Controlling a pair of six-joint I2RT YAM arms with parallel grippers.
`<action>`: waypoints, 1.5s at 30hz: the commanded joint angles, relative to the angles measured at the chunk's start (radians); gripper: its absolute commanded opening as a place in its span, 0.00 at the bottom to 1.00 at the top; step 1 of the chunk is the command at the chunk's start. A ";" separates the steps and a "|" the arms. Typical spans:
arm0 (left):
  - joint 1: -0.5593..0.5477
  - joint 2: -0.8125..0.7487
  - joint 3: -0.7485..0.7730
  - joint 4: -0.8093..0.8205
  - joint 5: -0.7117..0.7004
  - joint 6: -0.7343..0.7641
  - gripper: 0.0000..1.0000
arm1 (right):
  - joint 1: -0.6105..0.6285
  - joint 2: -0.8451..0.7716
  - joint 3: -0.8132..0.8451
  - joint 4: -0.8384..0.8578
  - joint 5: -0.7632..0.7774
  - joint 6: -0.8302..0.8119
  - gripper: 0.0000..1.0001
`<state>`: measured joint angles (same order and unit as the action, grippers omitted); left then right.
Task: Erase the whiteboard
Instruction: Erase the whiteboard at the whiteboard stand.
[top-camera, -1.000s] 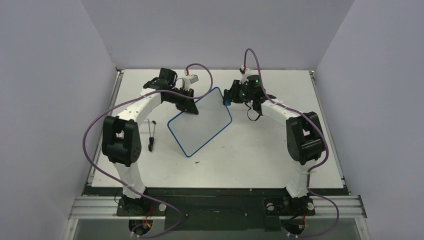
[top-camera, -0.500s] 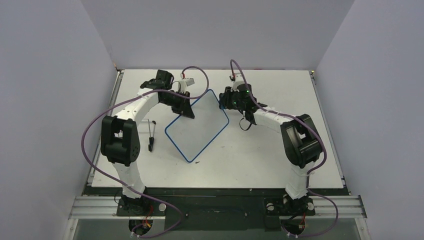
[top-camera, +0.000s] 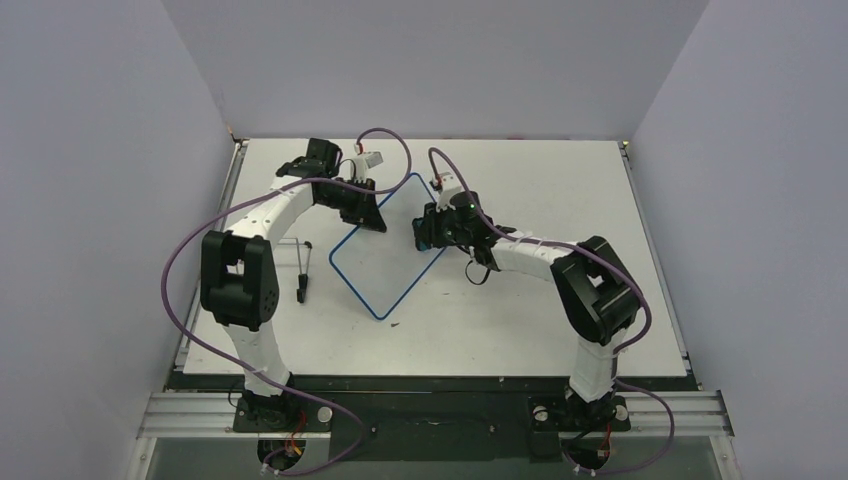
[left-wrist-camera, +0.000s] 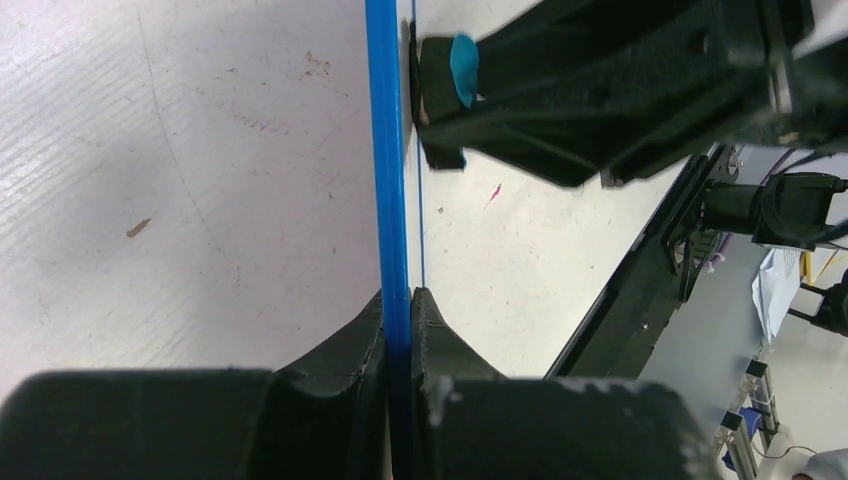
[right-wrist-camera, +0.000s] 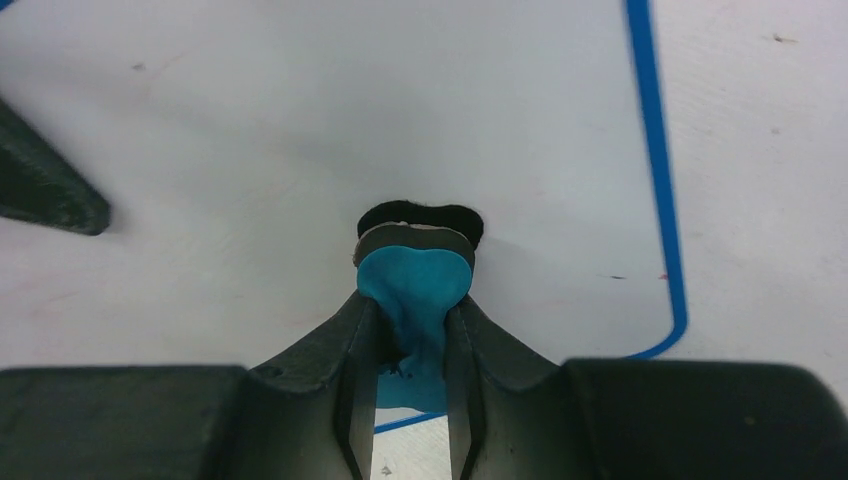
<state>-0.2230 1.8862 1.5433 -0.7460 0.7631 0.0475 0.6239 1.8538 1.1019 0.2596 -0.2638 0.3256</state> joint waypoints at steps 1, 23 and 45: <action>-0.027 0.011 0.008 0.068 0.027 0.060 0.00 | -0.084 0.027 -0.012 -0.019 0.049 0.067 0.00; -0.028 0.005 0.008 0.067 0.036 0.067 0.00 | -0.202 0.143 0.083 -0.203 -0.011 0.188 0.00; -0.035 0.005 0.005 0.073 0.041 0.066 0.00 | 0.089 -0.011 0.207 -0.286 -0.060 0.009 0.00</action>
<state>-0.2333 1.8893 1.5433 -0.7292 0.7631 0.0345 0.5770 1.9095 1.2984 -0.0807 -0.2768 0.3592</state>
